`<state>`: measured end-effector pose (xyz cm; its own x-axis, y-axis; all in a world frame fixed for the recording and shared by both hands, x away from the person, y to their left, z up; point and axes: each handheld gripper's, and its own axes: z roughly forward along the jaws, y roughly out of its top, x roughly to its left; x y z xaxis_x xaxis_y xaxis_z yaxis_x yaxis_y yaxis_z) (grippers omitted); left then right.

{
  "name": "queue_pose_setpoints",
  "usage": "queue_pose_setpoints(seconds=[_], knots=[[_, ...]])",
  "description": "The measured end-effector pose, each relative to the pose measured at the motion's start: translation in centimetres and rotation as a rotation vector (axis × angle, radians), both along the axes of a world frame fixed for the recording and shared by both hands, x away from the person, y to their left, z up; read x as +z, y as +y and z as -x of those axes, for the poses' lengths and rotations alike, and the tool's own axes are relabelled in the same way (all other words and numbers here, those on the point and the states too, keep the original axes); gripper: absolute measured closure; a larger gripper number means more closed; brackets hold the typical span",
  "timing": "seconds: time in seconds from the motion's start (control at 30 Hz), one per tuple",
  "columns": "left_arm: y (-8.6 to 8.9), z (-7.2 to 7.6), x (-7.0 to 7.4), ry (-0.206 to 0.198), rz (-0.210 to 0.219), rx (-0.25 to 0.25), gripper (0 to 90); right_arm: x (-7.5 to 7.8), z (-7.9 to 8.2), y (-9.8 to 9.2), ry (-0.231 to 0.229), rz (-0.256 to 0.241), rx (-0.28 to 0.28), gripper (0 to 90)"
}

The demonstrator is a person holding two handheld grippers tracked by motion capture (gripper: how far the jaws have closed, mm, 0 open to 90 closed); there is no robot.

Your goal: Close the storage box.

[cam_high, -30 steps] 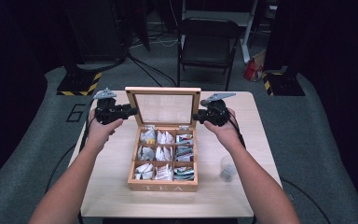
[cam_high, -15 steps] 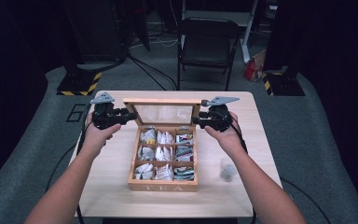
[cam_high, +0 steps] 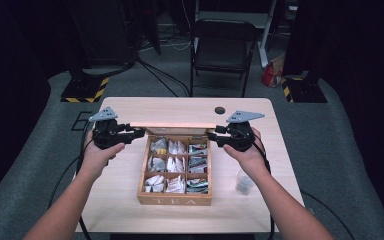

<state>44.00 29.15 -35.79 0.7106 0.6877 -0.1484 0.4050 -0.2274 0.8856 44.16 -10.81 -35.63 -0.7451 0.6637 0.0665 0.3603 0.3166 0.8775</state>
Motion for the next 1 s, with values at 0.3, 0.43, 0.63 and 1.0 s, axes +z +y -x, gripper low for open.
queue_pose_setpoints(seconds=[0.3,0.43,0.63,1.0], knots=[[-0.1,1.3,-0.2,0.001,-0.021,-0.004,54.8,0.6,2.1,-0.4,-0.012,-0.02,0.024,59.8],[-0.1,1.8,-0.5,0.003,-0.029,-0.005,54.7,0.7,3.0,-0.5,-0.009,-0.027,0.032,58.9],[-0.1,2.7,-1.1,-0.004,-0.028,0.001,54.7,0.6,4.4,-0.6,-0.011,-0.019,0.034,58.3],[-0.1,4.0,-2.2,-0.012,-0.037,0.006,54.4,0.1,6.5,-0.7,-0.017,-0.045,0.035,60.2]])
